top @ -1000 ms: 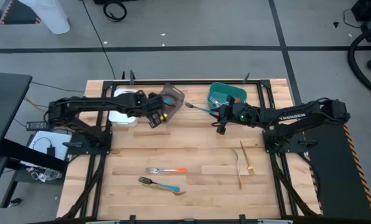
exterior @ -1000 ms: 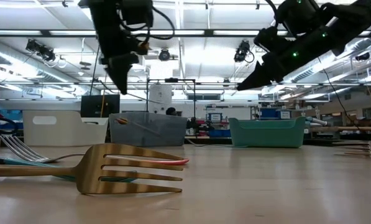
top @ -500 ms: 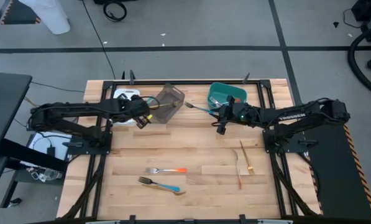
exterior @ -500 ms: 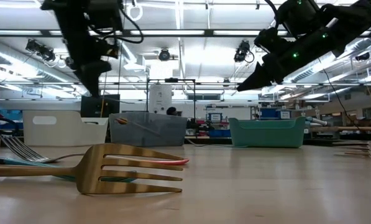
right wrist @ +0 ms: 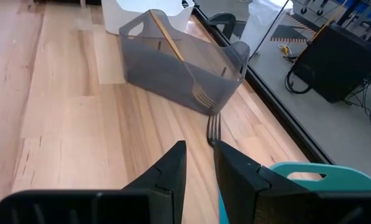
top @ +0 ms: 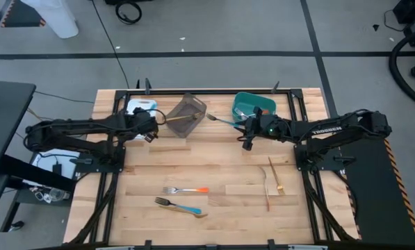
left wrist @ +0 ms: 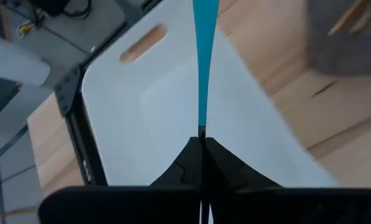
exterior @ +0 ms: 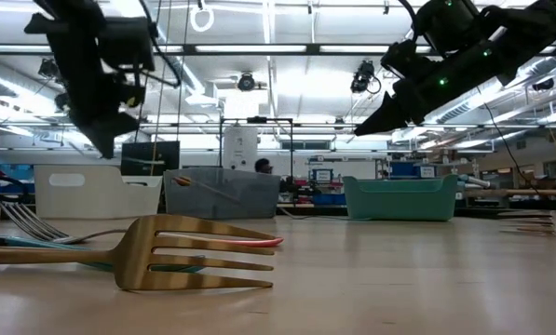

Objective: Sort silverware by color (type)
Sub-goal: Put the middle blue fork into the white bin

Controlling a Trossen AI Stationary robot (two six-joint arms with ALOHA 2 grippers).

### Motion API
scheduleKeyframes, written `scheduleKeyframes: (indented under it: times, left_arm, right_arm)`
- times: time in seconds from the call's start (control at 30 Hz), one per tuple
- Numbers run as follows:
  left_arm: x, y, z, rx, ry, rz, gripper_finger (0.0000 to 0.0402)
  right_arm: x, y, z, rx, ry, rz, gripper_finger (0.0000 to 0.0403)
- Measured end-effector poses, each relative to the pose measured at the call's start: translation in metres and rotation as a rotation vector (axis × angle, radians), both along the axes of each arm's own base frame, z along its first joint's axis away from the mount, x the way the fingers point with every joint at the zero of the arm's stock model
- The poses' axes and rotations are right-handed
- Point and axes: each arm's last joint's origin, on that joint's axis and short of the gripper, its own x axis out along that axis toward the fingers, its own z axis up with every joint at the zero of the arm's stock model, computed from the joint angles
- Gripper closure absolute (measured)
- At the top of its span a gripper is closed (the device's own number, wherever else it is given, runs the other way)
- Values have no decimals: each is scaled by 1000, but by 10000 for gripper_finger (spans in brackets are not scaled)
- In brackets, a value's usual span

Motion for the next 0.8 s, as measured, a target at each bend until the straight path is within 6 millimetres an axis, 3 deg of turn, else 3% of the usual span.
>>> scheduleKeyframes:
  times: [0.2, 0.57, 0.8]
  left_arm:
    - [-7, 3, -15, -8, 17, 44, 390]
    - [-11, 11, -15, -8, 15, 97, 387]
    - [-14, 17, -15, -8, 14, 137, 335]
  right_arm:
    - [0, 0, 1, -1, -6, 1, 309]
    - [0, 0, 1, 3, -7, 10, 309]
    - [1, 1, 1, 19, -20, 43, 309]
